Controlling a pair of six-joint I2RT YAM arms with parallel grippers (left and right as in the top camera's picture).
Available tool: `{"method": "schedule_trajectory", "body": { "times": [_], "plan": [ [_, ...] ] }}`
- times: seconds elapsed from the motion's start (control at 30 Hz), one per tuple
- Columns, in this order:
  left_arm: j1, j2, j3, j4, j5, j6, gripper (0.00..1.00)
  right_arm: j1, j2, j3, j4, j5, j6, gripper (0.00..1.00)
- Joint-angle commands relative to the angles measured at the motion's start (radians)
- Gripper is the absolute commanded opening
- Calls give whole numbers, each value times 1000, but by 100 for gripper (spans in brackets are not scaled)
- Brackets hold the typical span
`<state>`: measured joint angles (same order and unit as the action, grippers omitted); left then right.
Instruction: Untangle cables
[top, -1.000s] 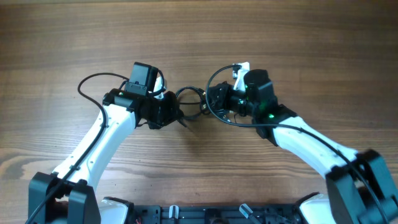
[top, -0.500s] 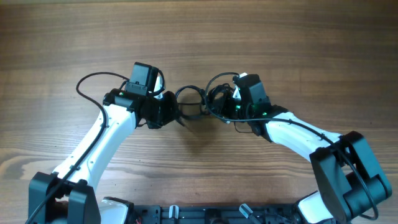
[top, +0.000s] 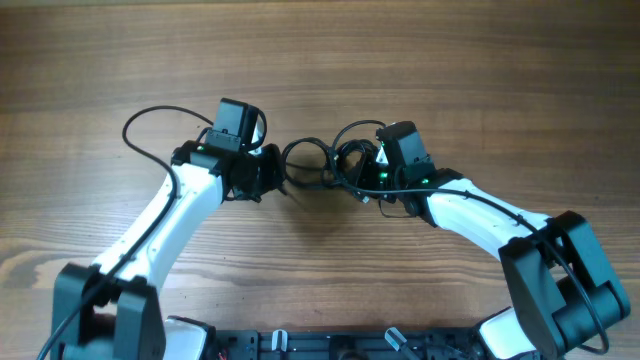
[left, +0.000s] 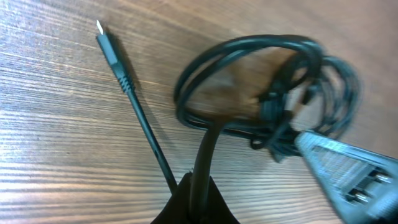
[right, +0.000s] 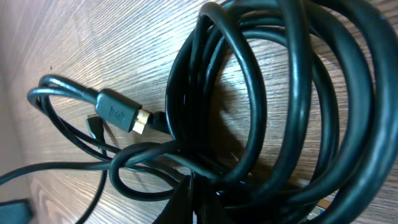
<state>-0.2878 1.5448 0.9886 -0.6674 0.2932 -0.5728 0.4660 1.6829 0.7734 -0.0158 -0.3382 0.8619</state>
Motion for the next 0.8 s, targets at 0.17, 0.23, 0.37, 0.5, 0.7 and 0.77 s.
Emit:
{"method": "schedule_trajectory", "body": {
  "times": [0.17, 0.23, 0.37, 0.5, 0.7, 0.77],
  "plan": [
    [3, 137, 10, -2, 243, 288, 5, 1, 2, -1, -9, 55, 4, 4],
    [3, 164, 10, -2, 319, 337, 6, 1, 2, -1, -8, 55, 5, 5],
    [-3, 223, 10, 19, 399, 372, 7, 1, 2, -1, -7, 55, 5, 4],
    [-26, 266, 10, 36, 439, 380, 6, 1, 2, -1, -5, 54, 5, 4],
    [-29, 237, 10, 3, 421, 386, 18, -11, -28, 6, 13, 26, -28, 12],
    [-28, 203, 11, -26, 378, 386, 27, -26, -71, 23, 6, 5, -58, 15]
  ]
}}
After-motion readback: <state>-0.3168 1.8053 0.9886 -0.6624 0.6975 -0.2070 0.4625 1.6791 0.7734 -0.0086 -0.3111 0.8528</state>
